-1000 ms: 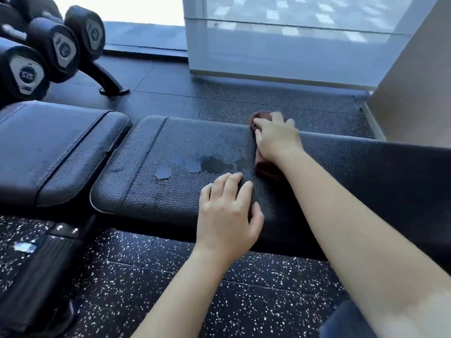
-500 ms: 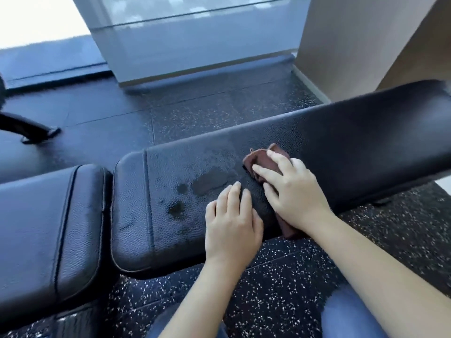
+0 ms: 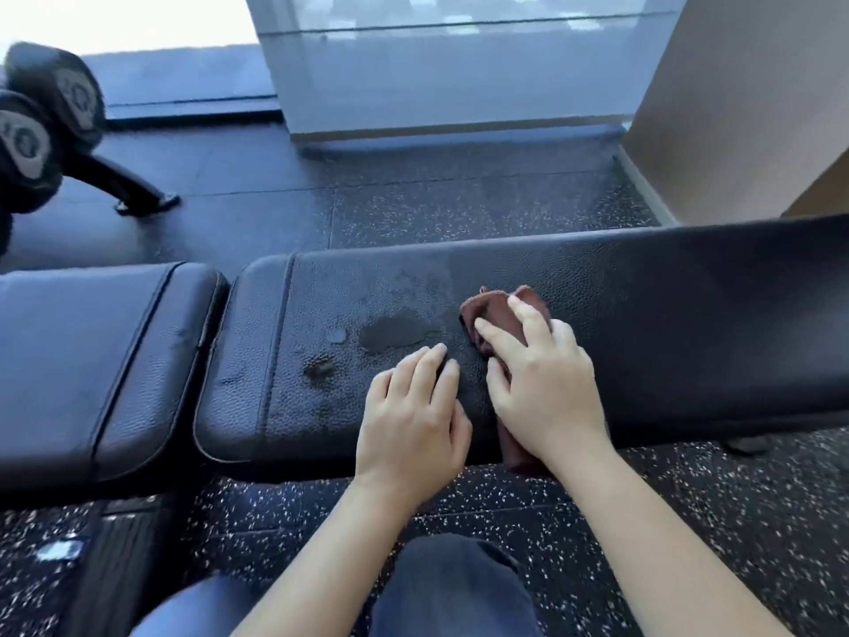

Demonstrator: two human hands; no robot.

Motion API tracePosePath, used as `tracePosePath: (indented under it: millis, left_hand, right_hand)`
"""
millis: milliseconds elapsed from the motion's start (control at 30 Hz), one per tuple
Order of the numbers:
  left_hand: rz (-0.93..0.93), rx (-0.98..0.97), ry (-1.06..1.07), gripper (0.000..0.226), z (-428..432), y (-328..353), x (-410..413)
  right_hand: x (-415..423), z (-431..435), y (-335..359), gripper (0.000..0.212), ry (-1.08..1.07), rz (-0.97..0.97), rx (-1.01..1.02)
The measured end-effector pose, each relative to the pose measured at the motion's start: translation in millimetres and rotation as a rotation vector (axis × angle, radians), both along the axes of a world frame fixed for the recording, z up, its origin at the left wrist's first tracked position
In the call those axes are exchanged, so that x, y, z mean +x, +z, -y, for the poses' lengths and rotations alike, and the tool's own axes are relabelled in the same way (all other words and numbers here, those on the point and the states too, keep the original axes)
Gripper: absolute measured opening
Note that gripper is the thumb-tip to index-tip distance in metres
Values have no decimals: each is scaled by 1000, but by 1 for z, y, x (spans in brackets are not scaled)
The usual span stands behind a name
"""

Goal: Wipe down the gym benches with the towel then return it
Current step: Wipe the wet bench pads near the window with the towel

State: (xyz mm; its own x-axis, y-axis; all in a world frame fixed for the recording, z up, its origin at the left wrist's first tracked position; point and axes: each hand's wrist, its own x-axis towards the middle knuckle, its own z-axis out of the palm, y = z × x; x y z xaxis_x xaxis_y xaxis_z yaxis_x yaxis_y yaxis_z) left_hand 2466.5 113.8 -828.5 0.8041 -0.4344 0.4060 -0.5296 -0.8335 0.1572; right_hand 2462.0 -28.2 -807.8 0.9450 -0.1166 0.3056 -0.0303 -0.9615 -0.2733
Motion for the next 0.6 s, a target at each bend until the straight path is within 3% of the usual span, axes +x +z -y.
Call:
tracePosePath:
  millis: [400,600]
  left_hand:
    - [-26,-34,-6,37,-6,6,-6]
    - [72,90,-26,38,-77,5,8]
  right_hand:
    - [-1,0,-3,37,-16,13,-23]
    - [-2,-52,-1,38,-153,-23,-40]
